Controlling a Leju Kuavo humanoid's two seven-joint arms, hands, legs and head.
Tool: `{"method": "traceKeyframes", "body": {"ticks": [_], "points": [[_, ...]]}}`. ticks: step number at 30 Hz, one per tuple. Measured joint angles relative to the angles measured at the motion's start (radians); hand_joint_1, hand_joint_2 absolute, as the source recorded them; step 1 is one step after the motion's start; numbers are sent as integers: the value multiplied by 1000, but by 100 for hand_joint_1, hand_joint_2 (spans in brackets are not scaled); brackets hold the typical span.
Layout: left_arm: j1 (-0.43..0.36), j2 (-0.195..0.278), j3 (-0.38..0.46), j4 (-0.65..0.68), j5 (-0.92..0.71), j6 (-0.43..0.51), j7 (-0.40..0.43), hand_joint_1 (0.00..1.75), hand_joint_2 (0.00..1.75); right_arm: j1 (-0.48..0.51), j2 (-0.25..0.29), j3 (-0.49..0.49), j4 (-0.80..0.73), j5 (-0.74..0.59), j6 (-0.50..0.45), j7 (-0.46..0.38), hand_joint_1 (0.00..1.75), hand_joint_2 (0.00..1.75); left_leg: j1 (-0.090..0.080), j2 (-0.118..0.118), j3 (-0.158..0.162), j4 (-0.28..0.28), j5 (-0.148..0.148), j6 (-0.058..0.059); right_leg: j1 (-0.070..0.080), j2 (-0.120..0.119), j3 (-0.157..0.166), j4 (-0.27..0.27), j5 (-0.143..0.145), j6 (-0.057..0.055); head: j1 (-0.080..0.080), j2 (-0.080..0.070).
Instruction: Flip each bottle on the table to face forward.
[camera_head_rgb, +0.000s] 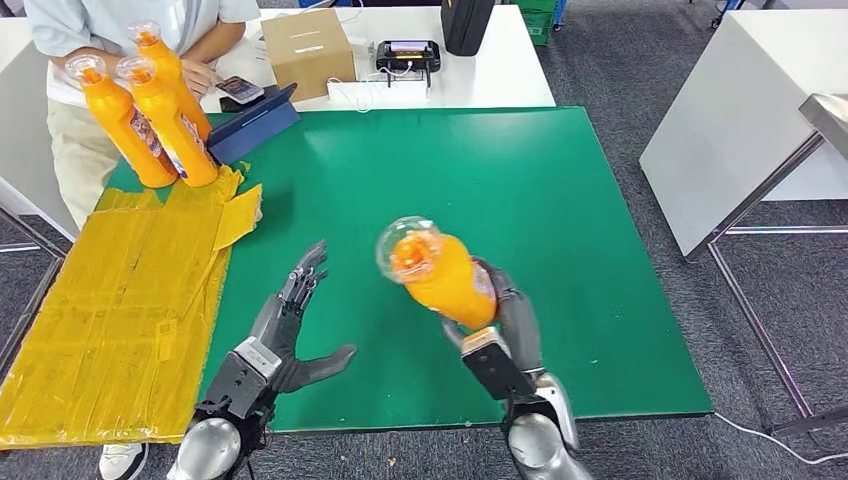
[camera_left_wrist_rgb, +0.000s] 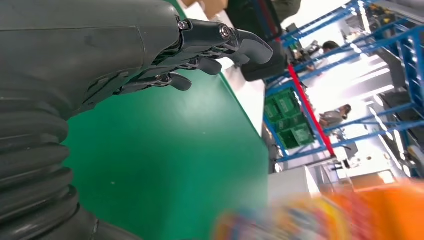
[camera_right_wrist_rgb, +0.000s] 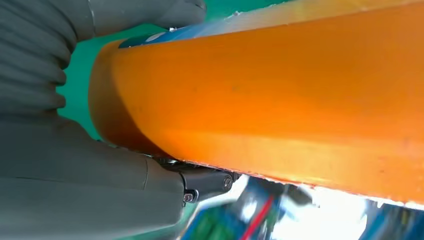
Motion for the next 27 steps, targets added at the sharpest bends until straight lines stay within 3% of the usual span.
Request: {"method": "traceKeyframes", "body": {"ticks": [9,22,26,27], "points": [[-67,0,-66,27,39,2,-23,0,175,-153,85,214,331,-105,42,-38,175,175,2,0,0,0,1,-1,2,0,0,1,0,0,0,0],[-108,0,-107,48,23,37,-50,2,175,-243,107,300,467,-147,43,-29,175,175,2,0,0,0,1,-1,2,0,0,0,0,0,0,0],[-118,0,-112,58,14,46,-51,175,175,-250,110,307,485,-152,42,-29,175,175,2,0,0,0,1,-1,2,0,-1,0,0,0,0,0],[-119,0,-114,62,12,47,-51,175,175,-251,111,308,489,-154,41,-28,175,175,2,0,-1,0,1,-1,2,0,-1,0,0,0,0,0]]}}
